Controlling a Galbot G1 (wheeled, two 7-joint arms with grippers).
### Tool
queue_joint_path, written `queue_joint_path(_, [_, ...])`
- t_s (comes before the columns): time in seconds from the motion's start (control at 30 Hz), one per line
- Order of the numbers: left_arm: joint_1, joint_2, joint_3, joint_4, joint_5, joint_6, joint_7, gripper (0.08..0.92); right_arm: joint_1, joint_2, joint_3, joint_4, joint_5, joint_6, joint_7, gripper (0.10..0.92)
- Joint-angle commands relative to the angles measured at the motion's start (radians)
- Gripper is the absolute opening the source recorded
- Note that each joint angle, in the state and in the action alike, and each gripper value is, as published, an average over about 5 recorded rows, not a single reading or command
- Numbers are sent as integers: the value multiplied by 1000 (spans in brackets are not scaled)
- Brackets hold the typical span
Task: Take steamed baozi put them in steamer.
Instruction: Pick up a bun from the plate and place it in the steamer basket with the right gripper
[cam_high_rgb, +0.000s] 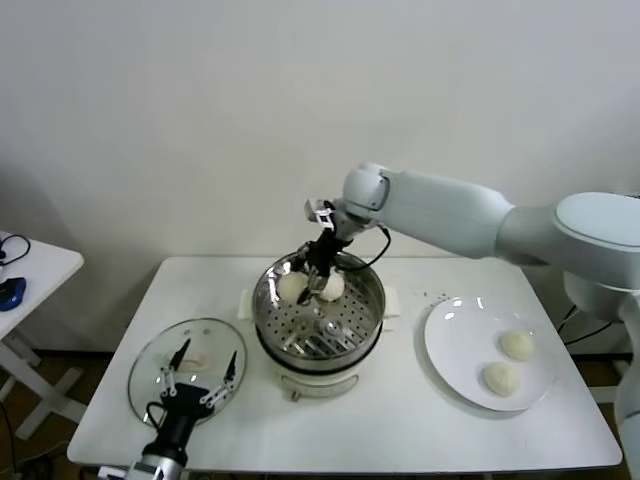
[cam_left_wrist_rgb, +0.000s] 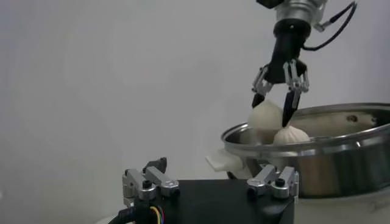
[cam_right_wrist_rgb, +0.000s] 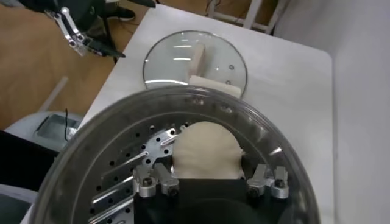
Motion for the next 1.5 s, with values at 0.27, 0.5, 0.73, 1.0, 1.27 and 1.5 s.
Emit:
queue_joint_path(0.27, [5,5,-13,-1,-9,0,0,823,-50,31,-5,-20,-63,-2,8,729])
queue_joint_path(0.5, [0,4,-11,0,-5,3,0,823,-61,37,-2,-20,-66,-2,11,729])
queue_joint_path(0.73, [-5,3,-12,3,-6,4,0,823,-68,37,-2,-17,-70,-1,13,727])
queue_joint_path(1.0, [-12,5,-12,7,-7,7,-1,823,-74,36,3,-14,-79,3,19,753])
queue_joint_path(1.27, [-15,4,-11,6,-4,9,-1,823,-62,32,12,-7,-90,13,13,822])
queue_joint_path(1.5, [-13,5,-14,4,-6,8,-2,823,15,-24,5,56,-80,24,-33,823])
